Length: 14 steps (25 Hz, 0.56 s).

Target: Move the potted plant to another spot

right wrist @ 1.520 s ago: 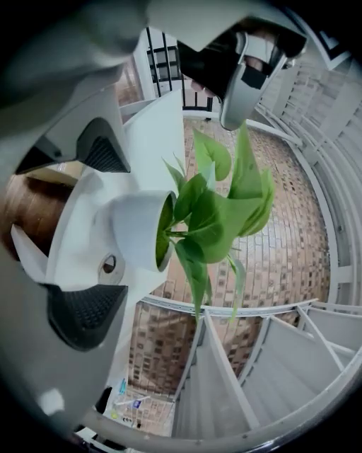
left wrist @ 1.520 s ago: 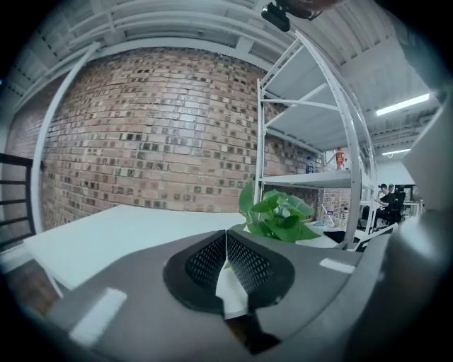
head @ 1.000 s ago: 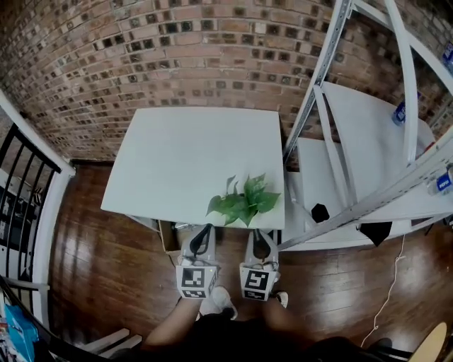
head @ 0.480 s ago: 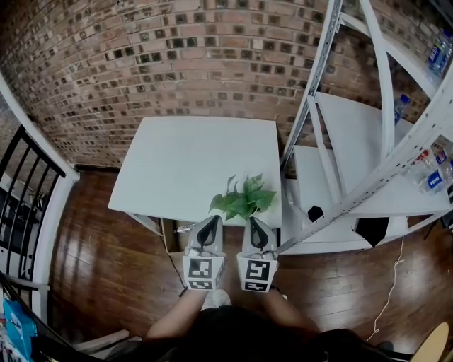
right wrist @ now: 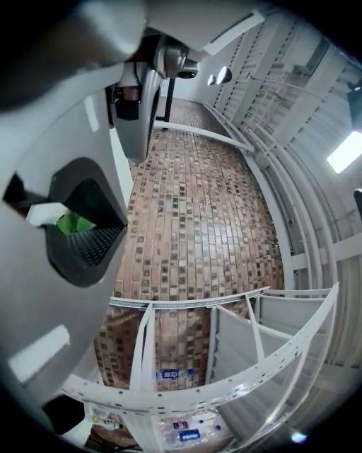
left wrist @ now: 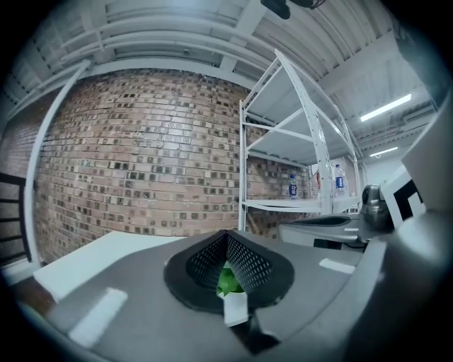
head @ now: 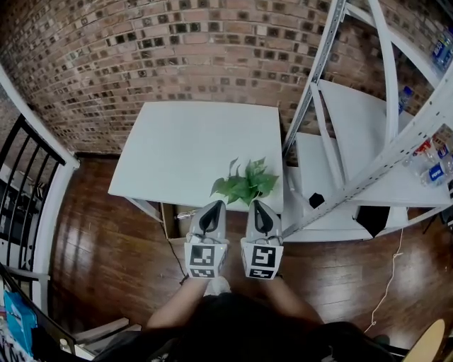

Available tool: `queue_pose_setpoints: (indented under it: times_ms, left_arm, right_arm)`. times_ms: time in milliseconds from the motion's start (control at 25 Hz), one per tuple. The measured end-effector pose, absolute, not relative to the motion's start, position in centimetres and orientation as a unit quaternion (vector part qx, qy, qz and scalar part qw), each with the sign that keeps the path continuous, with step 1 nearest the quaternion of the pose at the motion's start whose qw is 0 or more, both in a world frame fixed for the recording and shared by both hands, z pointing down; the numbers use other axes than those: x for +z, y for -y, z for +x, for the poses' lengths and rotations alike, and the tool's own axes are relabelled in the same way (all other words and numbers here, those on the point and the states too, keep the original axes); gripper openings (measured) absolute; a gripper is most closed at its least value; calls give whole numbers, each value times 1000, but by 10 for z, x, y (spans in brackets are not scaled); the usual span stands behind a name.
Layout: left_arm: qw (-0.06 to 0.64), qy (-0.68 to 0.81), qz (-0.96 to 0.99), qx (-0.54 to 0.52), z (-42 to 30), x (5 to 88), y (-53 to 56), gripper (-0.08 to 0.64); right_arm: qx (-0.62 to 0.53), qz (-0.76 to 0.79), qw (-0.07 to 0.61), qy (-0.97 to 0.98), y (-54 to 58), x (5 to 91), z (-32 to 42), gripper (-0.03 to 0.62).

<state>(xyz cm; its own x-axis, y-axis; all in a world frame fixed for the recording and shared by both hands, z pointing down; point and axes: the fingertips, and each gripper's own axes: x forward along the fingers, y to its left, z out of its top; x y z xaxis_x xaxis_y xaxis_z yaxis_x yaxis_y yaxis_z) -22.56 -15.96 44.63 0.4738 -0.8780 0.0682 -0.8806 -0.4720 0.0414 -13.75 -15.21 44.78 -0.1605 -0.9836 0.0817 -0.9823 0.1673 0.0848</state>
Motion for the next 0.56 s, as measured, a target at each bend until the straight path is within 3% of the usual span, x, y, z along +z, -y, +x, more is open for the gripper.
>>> queue_pose_setpoints:
  times_ms: [560]
  left_arm:
    - [27,510,859,12,-224,441,157,17]
  right_arm:
    - [-28,625,41,779,148,437,-149,2]
